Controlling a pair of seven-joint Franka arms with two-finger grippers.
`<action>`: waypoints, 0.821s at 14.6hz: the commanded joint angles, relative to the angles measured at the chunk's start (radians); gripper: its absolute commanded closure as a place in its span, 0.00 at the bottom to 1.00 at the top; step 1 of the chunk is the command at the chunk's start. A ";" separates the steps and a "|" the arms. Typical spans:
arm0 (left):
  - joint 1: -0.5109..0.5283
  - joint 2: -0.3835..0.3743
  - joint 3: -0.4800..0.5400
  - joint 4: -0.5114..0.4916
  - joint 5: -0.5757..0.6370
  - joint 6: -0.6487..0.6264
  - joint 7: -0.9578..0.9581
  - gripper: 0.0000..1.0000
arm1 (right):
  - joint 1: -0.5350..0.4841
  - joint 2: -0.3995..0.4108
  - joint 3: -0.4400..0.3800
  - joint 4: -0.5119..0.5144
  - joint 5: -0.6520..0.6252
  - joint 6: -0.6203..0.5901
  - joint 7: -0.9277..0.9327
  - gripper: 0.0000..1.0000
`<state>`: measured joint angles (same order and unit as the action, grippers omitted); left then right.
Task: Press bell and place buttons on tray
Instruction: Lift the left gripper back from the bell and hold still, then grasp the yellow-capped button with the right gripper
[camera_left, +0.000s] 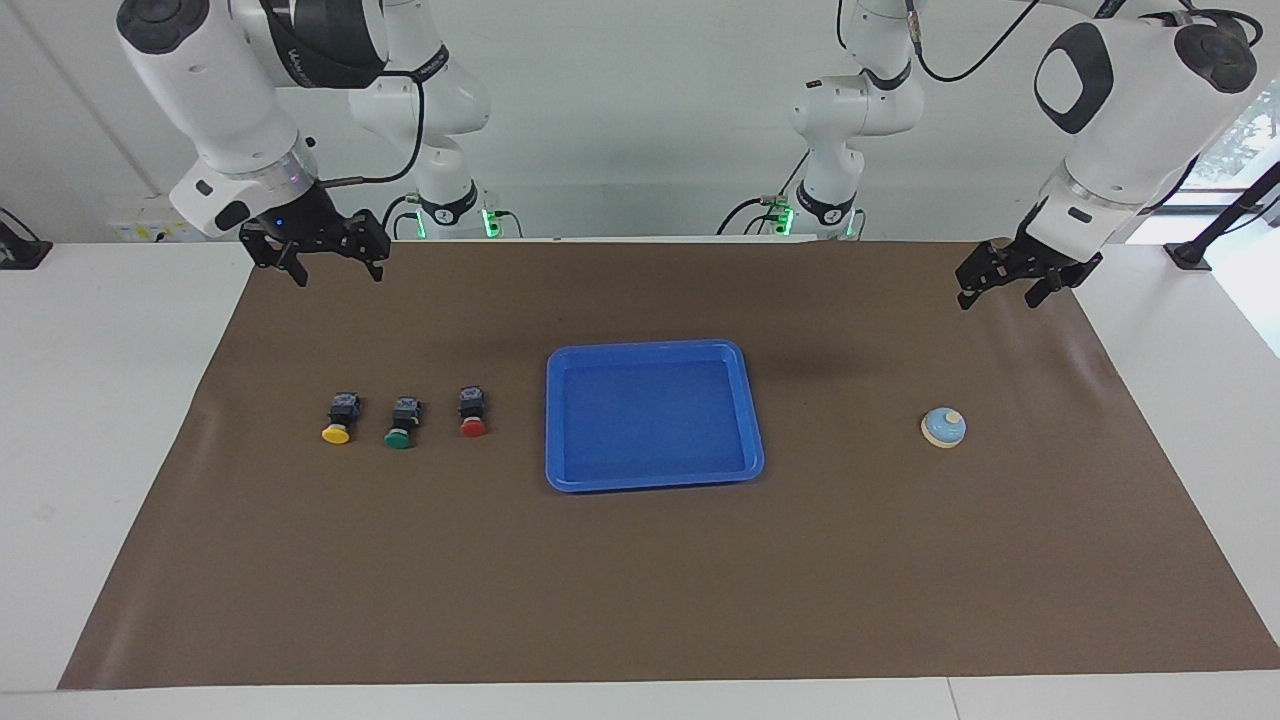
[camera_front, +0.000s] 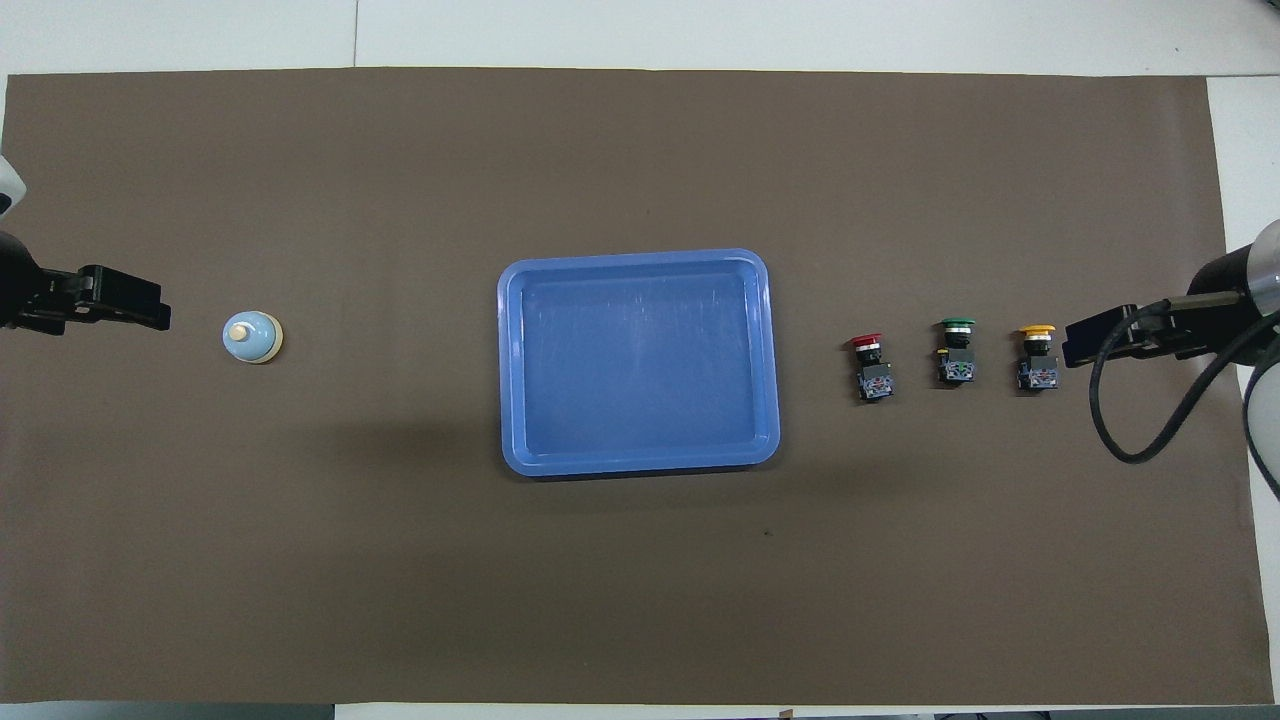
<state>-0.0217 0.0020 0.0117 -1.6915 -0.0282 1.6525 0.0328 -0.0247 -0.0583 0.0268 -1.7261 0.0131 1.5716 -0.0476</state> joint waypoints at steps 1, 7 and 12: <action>-0.011 0.015 0.014 0.029 0.001 -0.007 -0.005 0.00 | -0.018 -0.018 0.008 -0.045 -0.002 0.007 -0.075 0.00; -0.018 0.004 0.011 0.016 0.002 -0.007 -0.004 0.00 | -0.164 0.087 0.008 -0.190 -0.004 0.327 -0.142 0.00; -0.011 0.001 0.011 0.015 0.002 -0.007 -0.002 0.00 | -0.187 0.135 0.008 -0.374 -0.005 0.589 -0.144 0.00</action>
<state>-0.0235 0.0019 0.0126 -1.6900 -0.0282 1.6525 0.0329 -0.2118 0.0981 0.0232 -2.0132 0.0111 2.0855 -0.1871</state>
